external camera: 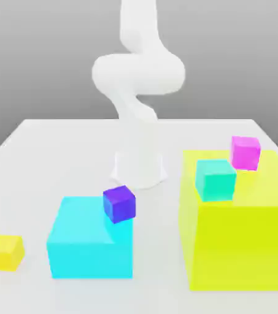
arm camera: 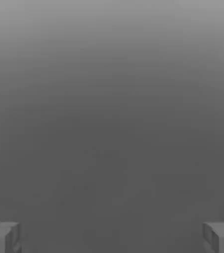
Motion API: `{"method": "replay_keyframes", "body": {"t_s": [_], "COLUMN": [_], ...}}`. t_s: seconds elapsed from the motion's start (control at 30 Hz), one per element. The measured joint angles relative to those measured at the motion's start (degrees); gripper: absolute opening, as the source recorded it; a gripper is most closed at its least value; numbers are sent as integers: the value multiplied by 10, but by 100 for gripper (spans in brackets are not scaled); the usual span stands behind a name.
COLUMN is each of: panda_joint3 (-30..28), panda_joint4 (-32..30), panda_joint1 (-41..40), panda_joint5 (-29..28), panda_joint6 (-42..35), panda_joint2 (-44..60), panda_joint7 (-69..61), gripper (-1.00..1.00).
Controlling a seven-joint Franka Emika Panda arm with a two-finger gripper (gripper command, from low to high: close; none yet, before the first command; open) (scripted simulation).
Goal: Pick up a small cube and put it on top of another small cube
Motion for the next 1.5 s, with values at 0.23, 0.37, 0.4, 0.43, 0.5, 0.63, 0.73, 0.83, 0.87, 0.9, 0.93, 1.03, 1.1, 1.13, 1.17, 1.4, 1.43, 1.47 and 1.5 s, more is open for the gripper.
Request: {"method": "replay_keyframes", "body": {"t_s": [0.23,0.37,0.4,0.43,0.5,0.63,0.73,0.83,0.87,0.9,0.93,1.03,1.1,1.13,1.17,1.4,1.43,1.47,1.5], "panda_joint3": [-78,-124,-135,-146,-167,-194,-196,-190,-181,-169,-155,-112,-112,-112,-112,-156,-167,-161,-151], "panda_joint4": [-31,-49,-53,-58,-67,-84,-96,-106,-105,-102,-98,-87,-87,-87,-87,-104,-108,-107,-105], "panda_joint1": [-17,-27,-30,-34,-41,-76,-109,-143,-154,-165,-177,-214,-214,-214,-214,-182,-172,-161,-145], "panda_joint5": [-6,4,9,14,27,65,95,125,139,155,171,205,204,204,204,143,128,113,103], "panda_joint6": [62,97,106,115,132,166,190,217,230,244,259,299,299,298,298,244,227,207,185], "panda_joint2": [146,228,249,269,312,398,464,529,550,571,592,644,644,644,644,571,550,528,507], "panda_joint7": [-83,-139,-154,-170,-204,-280,-338,-393,-408,-422,-435,-461,-461,-461,-461,-415,-403,-385,-366], "gripper": [0,0,0,0,0,0,0,0,0,0,0,-100,-100,-100,-100,-100,-100,-100,-100]}}
